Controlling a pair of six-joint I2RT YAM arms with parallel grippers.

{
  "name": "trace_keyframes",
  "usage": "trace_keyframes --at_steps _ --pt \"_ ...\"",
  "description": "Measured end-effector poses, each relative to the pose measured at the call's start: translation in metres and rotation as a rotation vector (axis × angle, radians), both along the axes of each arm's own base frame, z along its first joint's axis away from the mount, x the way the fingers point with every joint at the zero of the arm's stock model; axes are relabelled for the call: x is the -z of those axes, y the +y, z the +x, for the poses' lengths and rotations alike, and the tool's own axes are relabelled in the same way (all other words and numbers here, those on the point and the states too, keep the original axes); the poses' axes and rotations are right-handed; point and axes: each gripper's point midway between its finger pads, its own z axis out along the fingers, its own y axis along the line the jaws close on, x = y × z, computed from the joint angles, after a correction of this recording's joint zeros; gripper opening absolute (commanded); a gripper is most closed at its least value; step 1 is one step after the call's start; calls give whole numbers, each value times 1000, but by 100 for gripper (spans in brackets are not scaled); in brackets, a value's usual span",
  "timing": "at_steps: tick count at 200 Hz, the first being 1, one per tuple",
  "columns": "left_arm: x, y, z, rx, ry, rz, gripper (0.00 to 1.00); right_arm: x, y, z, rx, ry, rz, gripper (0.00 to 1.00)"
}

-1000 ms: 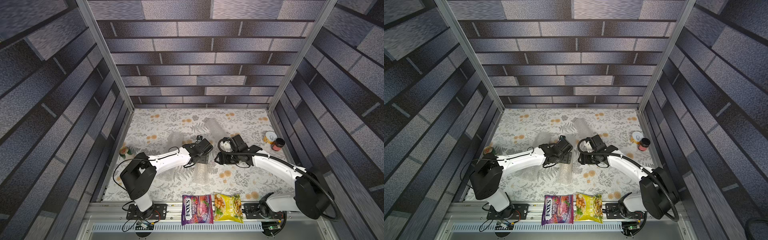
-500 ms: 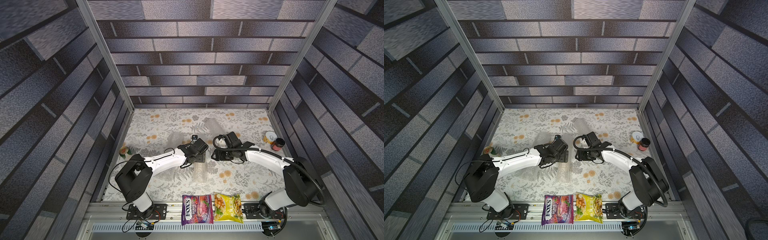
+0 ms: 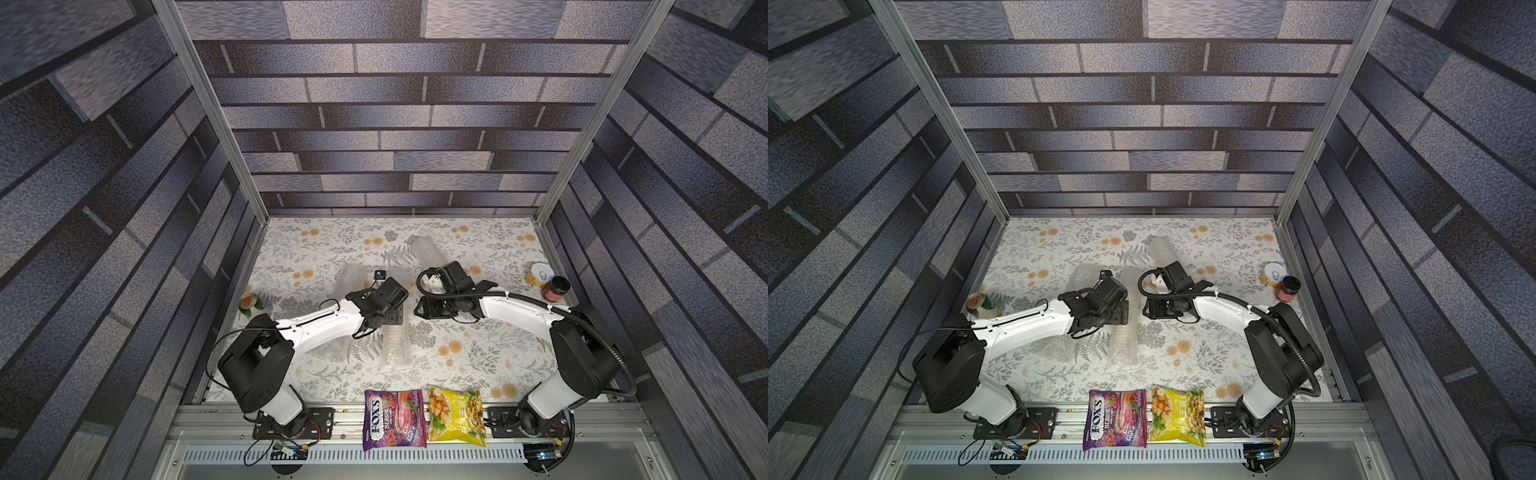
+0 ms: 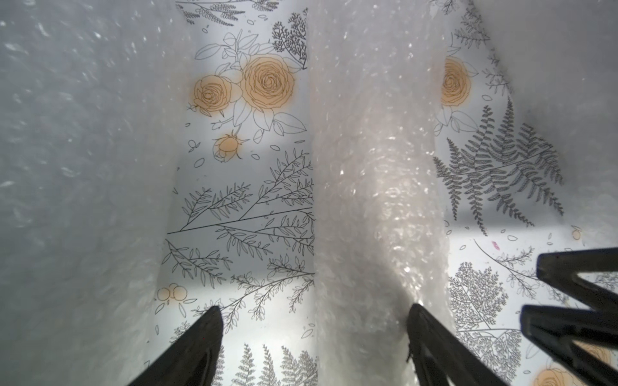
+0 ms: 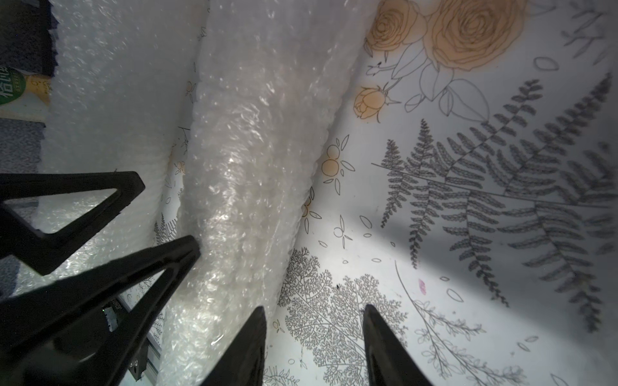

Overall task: Unwrap the vase from the bubble wrap
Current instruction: Unwrap the bubble wrap at the center of the board.

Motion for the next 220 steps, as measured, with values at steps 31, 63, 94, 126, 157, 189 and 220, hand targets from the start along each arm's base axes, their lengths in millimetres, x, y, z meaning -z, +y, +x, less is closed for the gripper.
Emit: trace_keyframes --at_steps 31,63,94,126,157,189,220 --pt "0 0 0 0 -2 -2 87 0 9 3 -11 2 5 45" --pt "0 -1 1 1 -6 -9 87 -1 16 9 -16 -5 9 44" --pt "0 -2 1 3 -6 -15 87 6 20 11 -23 11 -4 41" --pt "1 -4 1 5 -7 -21 87 -1 29 19 -26 -12 1 39" --pt "1 -4 1 7 -8 -26 87 -3 33 24 -26 -32 -16 36" --pt "2 -4 1 7 -13 -32 87 6 27 24 -14 -20 -63 36" --pt "2 -4 2 5 -14 -39 87 11 24 23 -7 -18 -81 36"
